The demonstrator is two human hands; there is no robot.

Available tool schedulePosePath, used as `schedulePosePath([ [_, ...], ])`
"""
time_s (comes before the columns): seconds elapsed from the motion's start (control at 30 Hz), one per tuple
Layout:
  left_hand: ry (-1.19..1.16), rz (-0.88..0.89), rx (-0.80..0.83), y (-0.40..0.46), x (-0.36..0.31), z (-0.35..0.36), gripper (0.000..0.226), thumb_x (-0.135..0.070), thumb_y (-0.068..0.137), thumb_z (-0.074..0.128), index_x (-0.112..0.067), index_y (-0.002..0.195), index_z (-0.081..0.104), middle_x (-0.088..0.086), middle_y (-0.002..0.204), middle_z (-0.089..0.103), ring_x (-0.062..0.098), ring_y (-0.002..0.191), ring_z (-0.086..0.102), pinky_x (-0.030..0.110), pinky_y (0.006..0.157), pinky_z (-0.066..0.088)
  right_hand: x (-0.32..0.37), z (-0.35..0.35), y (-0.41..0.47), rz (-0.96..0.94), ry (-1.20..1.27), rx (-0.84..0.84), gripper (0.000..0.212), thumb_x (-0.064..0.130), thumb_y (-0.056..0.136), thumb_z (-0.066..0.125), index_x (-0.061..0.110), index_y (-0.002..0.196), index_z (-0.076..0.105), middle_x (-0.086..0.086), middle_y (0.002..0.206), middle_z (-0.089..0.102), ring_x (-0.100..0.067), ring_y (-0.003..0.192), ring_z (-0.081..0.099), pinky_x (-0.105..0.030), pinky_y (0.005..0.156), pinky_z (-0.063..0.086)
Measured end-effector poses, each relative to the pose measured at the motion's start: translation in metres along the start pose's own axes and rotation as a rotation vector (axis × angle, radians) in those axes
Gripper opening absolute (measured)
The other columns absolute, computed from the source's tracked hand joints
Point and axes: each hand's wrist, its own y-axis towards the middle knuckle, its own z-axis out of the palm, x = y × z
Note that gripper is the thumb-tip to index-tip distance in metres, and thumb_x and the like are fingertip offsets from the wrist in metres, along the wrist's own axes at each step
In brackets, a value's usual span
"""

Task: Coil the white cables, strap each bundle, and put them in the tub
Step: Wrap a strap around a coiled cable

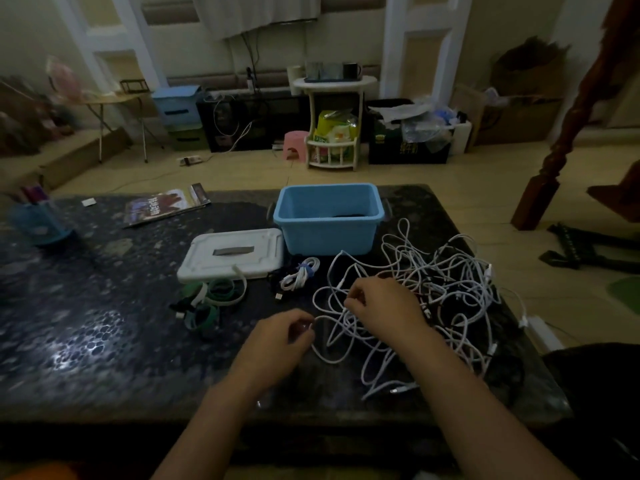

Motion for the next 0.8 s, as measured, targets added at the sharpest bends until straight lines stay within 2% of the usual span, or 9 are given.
schedulePosePath([
  [0.07,-0.016,0.009,-0.036,-0.01,-0.002,-0.009,0.014,-0.03,0.093,0.065,-0.037,0.105,0.067,-0.022,0.087,0.065,-0.009,0.083,0.06,0.009,0.07,0.044,0.006,0.011,0.004,0.016,-0.04,-0.061,0.022,0.039,0.096,0.057,0.022,0.102,0.072,0.0,0.102,0.072,-0.022,0.101,0.063,-0.035,0.079,0.048],
  [0.13,-0.026,0.029,-0.064,-0.015,-0.004,-0.017,0.015,-0.031,0.094,0.064,-0.035,0.107,0.068,-0.021,0.09,0.065,-0.008,0.085,0.06,0.014,0.074,0.048,0.009,0.019,0.013,0.024,-0.062,-0.117,0.023,0.039,0.096,0.058,0.022,0.103,0.07,0.0,0.102,0.072,-0.024,0.104,0.061,-0.035,0.08,0.045],
  [0.2,0.006,0.032,-0.06,-0.015,-0.003,-0.025,0.017,-0.032,0.095,0.062,-0.034,0.111,0.068,-0.02,0.092,0.065,-0.005,0.086,0.06,0.021,0.079,0.051,0.01,0.025,0.023,0.009,-0.102,-0.148,0.024,0.042,0.096,0.057,0.024,0.105,0.07,0.001,0.105,0.071,-0.024,0.107,0.057,-0.038,0.086,0.044],
  [0.33,0.048,0.035,-0.019,-0.006,0.003,-0.034,0.022,-0.034,0.097,0.059,-0.033,0.117,0.066,-0.018,0.092,0.064,-0.002,0.083,0.06,0.021,0.075,0.049,0.01,0.036,0.04,0.036,-0.209,-0.167,0.029,0.046,0.097,0.051,0.025,0.103,0.07,0.002,0.106,0.07,-0.024,0.11,0.054,-0.042,0.094,0.039],
  [0.57,0.077,0.033,-0.02,0.013,0.007,-0.049,0.024,-0.035,0.097,0.057,-0.032,0.119,0.066,-0.013,0.098,0.066,0.003,0.088,0.06,0.026,0.081,0.051,0.011,0.051,0.048,0.145,-0.361,-0.032,0.037,0.059,0.089,0.057,0.026,0.107,0.061,0.0,0.11,0.067,-0.026,0.117,0.051,-0.043,0.099,0.031],
  [0.7,0.063,0.038,-0.036,0.014,0.005,-0.052,0.024,-0.034,0.097,0.058,-0.03,0.118,0.068,-0.013,0.095,0.066,0.003,0.086,0.061,0.025,0.079,0.051,0.009,0.052,0.05,0.13,-0.409,0.016,0.029,0.053,0.09,0.059,0.029,0.106,0.063,0.001,0.11,0.068,-0.024,0.116,0.051,-0.041,0.096,0.029],
  [0.8,0.04,0.037,-0.042,0.011,0.001,-0.052,0.024,-0.033,0.096,0.058,-0.031,0.118,0.068,-0.011,0.096,0.068,0.006,0.087,0.062,0.031,0.082,0.054,0.009,0.049,0.05,0.109,-0.313,-0.007,0.022,0.041,0.088,0.062,0.035,0.109,0.065,0.006,0.108,0.069,-0.021,0.114,0.053,-0.04,0.097,0.029],
])
